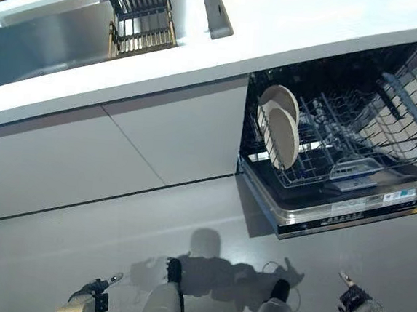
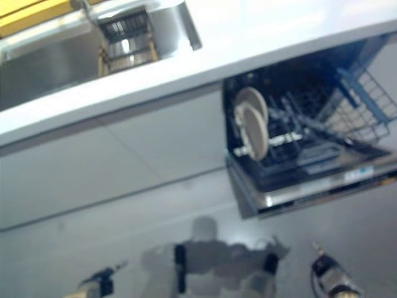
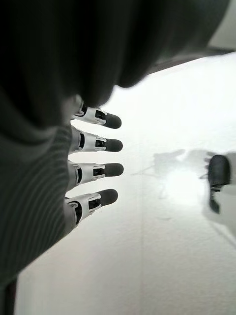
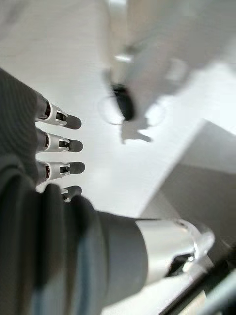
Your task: Take plates into dishwasher
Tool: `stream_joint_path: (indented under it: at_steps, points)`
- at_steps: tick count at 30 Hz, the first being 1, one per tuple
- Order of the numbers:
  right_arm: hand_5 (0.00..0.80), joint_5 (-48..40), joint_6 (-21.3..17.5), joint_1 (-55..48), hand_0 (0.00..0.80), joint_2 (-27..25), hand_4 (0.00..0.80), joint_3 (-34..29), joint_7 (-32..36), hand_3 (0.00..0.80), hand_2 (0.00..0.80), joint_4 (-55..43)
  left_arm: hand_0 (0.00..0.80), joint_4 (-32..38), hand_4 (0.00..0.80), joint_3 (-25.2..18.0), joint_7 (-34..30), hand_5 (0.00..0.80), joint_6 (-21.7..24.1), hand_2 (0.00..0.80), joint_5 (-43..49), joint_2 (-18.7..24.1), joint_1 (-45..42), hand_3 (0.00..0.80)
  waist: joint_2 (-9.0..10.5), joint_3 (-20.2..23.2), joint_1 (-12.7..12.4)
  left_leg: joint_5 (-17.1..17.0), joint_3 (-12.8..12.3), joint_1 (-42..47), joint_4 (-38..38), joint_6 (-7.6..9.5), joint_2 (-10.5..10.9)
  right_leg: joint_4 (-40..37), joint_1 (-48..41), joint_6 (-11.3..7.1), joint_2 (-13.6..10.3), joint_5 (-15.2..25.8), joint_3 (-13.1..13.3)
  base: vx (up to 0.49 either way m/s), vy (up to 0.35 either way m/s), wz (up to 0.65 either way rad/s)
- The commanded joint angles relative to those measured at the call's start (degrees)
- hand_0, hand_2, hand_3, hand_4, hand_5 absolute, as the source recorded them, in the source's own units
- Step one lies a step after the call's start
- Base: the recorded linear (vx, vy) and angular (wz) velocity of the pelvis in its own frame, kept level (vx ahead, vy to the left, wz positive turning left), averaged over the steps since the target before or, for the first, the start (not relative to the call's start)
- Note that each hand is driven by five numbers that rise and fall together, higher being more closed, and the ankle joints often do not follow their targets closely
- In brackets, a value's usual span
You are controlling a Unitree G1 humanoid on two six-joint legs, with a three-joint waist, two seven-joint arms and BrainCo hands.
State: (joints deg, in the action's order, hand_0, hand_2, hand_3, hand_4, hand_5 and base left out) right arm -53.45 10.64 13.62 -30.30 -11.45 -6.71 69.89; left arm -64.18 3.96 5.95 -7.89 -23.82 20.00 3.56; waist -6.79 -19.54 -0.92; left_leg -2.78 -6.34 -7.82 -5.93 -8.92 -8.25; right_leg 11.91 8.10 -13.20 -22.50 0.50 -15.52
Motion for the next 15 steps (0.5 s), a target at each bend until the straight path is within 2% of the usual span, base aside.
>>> stream_joint_path:
  at_steps: [1, 5, 9, 11, 15]
  points:
    - [0.0, -8.66, -1.31, 4.17, 0.0, -1.97, 0.0, -1.17, -1.37, 0.0, 0.0, -3.87, 0.0, -2.39, 0.0, 0.84, 0.7, 0.0, 1.51, 0.0, -3.79, 0.0, -0.58, 0.0, -0.95, -2.52, -1.63, 3.38, 2.98, -5.04, -8.9, 3.23, 0.11, 13.2, 5.63, 4.98, -1.0, -6.21, 4.3, -0.109, 0.11, 0.02]
    - [0.0, -15.37, -0.29, 7.64, 0.0, -2.2, 0.0, -0.15, -2.48, 0.0, 0.0, -6.37, 0.0, -2.32, 0.0, 1.03, 1.01, 0.0, 2.16, 0.0, -5.5, -0.45, -1.13, 0.0, -1.91, -3.86, -1.94, 4.59, 2.56, -7.07, -12.9, 3.3, 0.15, 17.89, 7.42, 6.1, -1.88, -8.55, 4.96, -0.058, 0.056, 0.02]
    - [0.0, -20.6, -0.37, 10.12, 0.0, -1.73, 0.0, -0.83, -0.22, 0.0, 0.0, -7.06, 0.0, -2.93, 0.0, 1.12, 1.03, 0.0, 2.52, 0.0, -5.39, -1.25, -1.85, 0.0, -2.57, -4.73, -2.34, 5.87, 2.0, -8.05, -16.75, 3.14, -0.41, 22.24, 7.86, 6.97, -2.94, -10.68, 4.92, -0.011, 0.023, 0.06]
    - [0.0, -22.01, -0.4, 11.99, 0.0, -1.9, 0.0, -1.05, 1.24, 0.0, 0.0, -7.41, 0.0, -3.04, 0.0, 1.59, 0.88, 0.0, 2.58, 0.0, -5.0, -1.79, -2.17, 0.0, -2.86, -4.76, -2.71, 6.39, 1.83, -8.3, -18.39, 3.01, -0.67, 24.15, 7.68, 7.25, -3.49, -11.54, 4.64, 0.04, 0.025, 0.21]
    - [0.0, -19.04, -0.54, 17.93, 0.0, -3.58, 0.0, 0.32, 1.2, 0.0, 0.0, -9.15, 0.0, -1.77, 0.0, 3.14, 1.53, 0.0, 1.83, 0.0, -4.05, -2.65, -2.54, 0.0, -3.53, -4.4, -3.63, 7.18, 1.79, -8.73, -20.91, 2.73, -0.97, 27.0, 7.55, 7.47, -4.38, -12.77, 4.14, 0.028, 0.037, 0.17]
